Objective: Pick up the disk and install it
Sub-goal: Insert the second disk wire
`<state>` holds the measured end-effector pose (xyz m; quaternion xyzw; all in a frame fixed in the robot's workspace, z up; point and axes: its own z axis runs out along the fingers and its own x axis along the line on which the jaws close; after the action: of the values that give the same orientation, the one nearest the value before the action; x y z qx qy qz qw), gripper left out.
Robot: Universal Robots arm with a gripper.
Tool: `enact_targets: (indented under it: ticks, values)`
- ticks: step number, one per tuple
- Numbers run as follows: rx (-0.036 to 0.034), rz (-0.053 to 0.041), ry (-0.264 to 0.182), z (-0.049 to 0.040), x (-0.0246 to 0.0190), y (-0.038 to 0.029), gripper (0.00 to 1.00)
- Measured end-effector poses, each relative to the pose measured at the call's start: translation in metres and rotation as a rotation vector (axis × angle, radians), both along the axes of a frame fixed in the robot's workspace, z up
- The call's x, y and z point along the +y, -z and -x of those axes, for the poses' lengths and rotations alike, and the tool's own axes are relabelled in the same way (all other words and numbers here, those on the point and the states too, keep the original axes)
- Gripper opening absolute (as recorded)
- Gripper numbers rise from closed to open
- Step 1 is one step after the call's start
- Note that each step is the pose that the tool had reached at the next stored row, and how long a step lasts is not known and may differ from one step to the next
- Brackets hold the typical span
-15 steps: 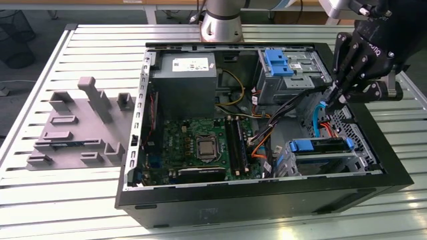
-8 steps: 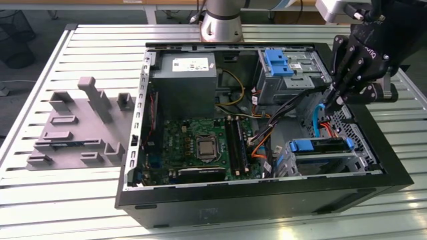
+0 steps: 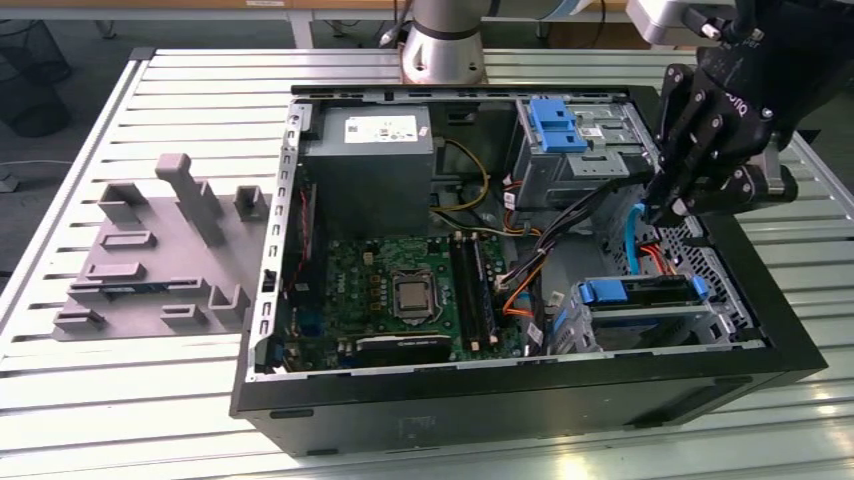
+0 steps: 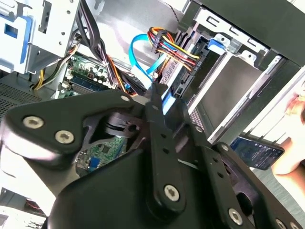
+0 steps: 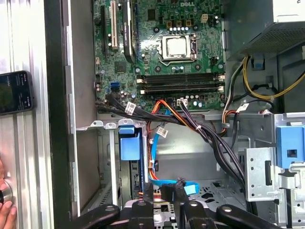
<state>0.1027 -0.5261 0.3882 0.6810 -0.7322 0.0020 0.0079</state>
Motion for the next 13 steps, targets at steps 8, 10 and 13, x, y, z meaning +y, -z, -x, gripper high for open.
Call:
enact_targets:
  ticks: [8,10,13]
  values:
    - [0.0,0.0145,0.0,0.0004,0.0058,-0.0013,0.31]
    - [0.0001,0.0236,0.0,0.0004,0.0087,0.0012,0.31]
    - [0.0,0.0318,0.001,0.0003,0.0113,0.0057,0.31]
